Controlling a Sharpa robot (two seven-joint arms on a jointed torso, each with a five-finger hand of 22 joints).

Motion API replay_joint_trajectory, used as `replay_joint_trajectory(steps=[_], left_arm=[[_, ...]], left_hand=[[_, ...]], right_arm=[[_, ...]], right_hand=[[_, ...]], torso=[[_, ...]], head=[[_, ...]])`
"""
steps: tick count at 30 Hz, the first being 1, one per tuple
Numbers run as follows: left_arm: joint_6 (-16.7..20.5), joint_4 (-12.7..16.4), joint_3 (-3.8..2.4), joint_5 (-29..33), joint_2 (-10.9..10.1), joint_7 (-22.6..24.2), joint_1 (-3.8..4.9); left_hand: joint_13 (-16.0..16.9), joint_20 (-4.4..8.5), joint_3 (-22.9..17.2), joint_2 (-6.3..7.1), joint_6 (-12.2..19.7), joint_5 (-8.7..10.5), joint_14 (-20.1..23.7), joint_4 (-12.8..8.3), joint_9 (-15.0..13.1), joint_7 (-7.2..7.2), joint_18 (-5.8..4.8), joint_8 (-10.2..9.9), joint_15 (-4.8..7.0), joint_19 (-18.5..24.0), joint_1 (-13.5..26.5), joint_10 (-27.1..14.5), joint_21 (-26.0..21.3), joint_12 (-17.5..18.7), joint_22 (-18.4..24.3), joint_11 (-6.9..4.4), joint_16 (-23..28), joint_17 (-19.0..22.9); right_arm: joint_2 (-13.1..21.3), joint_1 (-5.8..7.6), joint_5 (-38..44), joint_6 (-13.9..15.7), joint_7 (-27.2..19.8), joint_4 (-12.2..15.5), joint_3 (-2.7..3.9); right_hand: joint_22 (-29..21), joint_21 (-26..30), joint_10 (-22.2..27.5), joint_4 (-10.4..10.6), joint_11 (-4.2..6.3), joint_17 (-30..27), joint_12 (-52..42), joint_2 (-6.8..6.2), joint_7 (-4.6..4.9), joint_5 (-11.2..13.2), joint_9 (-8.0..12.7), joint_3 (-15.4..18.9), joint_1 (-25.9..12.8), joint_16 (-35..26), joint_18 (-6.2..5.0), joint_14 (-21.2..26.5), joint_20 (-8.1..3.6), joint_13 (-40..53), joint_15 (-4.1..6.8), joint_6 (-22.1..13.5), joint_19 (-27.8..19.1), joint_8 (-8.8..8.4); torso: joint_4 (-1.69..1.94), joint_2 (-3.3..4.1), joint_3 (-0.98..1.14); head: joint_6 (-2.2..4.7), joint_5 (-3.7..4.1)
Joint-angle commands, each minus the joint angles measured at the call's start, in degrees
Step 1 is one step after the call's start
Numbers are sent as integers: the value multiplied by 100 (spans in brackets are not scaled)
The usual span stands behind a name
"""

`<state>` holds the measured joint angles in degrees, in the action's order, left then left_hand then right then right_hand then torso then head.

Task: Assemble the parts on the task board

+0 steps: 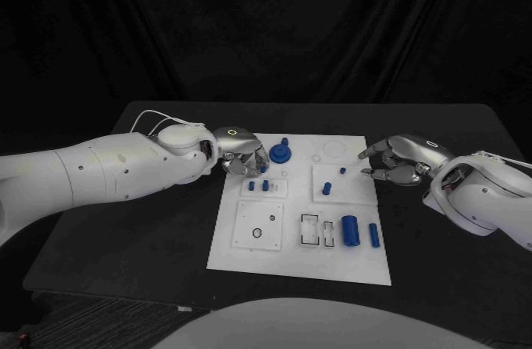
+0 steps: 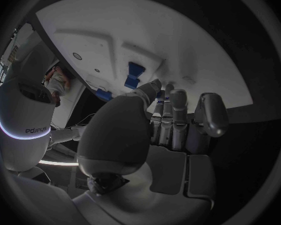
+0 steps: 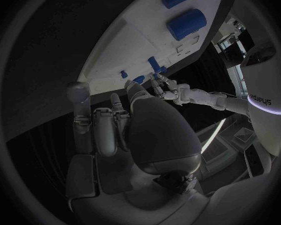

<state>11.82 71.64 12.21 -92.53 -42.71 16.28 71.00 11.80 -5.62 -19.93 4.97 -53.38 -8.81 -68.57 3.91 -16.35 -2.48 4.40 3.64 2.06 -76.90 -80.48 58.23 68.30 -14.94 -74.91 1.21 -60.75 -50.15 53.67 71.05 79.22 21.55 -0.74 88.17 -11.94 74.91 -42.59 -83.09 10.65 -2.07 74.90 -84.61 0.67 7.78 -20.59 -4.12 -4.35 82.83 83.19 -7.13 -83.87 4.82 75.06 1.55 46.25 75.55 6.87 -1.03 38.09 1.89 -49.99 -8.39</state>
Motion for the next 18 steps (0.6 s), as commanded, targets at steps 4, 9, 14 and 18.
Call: replay_joint_trajectory(steps=[4,9,14,18], left_arm=[[58,-62,-3,-9,-42,-158,-11],[357,-73,-4,-9,-99,-196,-10],[833,-41,-5,-2,-196,-181,-6],[1109,-7,-6,364,-288,-67,10]], left_hand=[[-21,-6,125,107,869,447,29,243,227,232,25,-5,-59,24,190,-61,-51,78,-889,91,29,15],[-1,-9,204,125,942,557,-21,343,270,202,11,21,-66,-29,249,-59,14,64,-909,102,-15,-34],[27,-7,267,140,1105,565,-96,414,345,227,1,-8,-51,-83,234,-38,69,37,-925,79,-60,-76],[26,-2,280,142,1114,536,-112,441,381,248,-1,24,-47,-100,149,-110,77,65,-929,83,-56,-74]], right_arm=[[36,-10,16,42,95,21,4],[90,5,16,130,92,74,5],[158,102,16,211,99,145,5],[192,204,16,256,118,209,5]], right_hand=[[464,121,145,6,-14,903,123,-28,3,-24,8,-34,34,-71,-76,-301,-11,808,-8,-4,-41,-47],[436,251,432,10,-18,851,367,-42,6,-23,6,-72,31,-139,-93,-265,-5,570,-13,7,-95,-54],[394,465,1083,42,-4,564,1128,-85,4,-21,6,-204,30,-495,-124,-119,-11,-158,-4,25,-149,-80],[326,788,1686,94,13,68,2119,-166,-5,-18,4,-348,34,-1076,-163,70,-29,-1093,20,46,-208,-100]], torso=[[1,-9,-11],[5,-3,-15],[9,0,-22],[5,4,-18]], head=[[-1,-6],[-1,16],[-1,64],[-1,88]])
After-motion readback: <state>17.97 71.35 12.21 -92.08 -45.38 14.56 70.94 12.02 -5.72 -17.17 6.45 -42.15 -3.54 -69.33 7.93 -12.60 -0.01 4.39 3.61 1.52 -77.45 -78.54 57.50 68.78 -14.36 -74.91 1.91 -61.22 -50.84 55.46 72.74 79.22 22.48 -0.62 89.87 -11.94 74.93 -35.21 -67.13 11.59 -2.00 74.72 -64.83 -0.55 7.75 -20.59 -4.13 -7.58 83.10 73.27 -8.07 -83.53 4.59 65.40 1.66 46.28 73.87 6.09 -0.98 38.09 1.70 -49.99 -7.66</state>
